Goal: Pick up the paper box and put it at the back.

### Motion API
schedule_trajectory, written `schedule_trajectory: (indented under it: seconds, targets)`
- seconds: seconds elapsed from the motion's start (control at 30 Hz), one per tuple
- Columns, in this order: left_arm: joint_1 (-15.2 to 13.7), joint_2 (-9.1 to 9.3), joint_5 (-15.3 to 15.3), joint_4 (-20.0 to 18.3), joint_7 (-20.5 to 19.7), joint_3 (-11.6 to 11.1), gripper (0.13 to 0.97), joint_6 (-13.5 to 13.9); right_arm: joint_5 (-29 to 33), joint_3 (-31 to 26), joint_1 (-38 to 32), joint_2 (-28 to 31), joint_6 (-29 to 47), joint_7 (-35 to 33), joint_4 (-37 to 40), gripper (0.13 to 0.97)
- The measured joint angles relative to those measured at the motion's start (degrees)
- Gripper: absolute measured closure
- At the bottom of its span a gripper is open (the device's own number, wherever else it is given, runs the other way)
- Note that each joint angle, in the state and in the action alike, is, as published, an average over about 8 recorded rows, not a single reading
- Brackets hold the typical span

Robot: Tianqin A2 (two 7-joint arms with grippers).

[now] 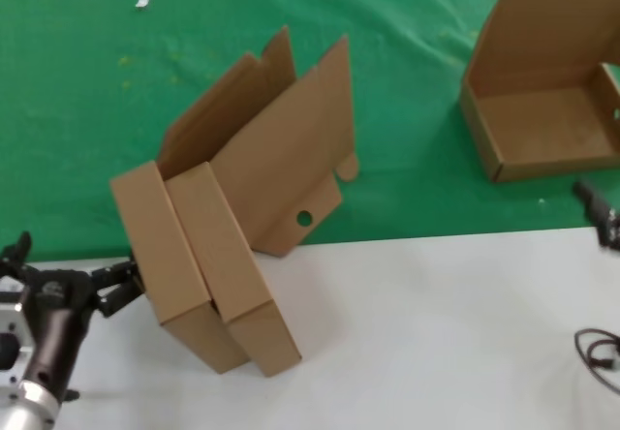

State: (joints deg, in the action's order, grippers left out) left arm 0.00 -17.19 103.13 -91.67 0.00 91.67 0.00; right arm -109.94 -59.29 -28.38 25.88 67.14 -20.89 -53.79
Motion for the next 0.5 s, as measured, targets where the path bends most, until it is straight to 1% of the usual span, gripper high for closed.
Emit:
schedule_trajectory:
  seconds: [0.1,0.27,0.37,0.5]
  targets:
    - [0.0,0.00,0.0,0.0,0.0,0.0,0.132,0.0,-1.0,2.3,7.0,-3.7,-0.9,3.2,-7.2,0.129]
    - [0.0,0.00,0.0,0.0,0.0,0.0,0.132,0.0,-3.7,1.8,16.0,-8.3,-4.1,5.5,-17.5,0.129]
    - [0.0,0.00,0.0,0.0,0.0,0.0,0.132,0.0,-4.5,1.3,18.7,-9.7,-5.4,5.9,-20.9,0.129]
    - [0.0,0.00,0.0,0.0,0.0,0.0,0.132,0.0,-4.6,1.0,19.4,-10.1,-6.0,6.0,-21.9,0.129]
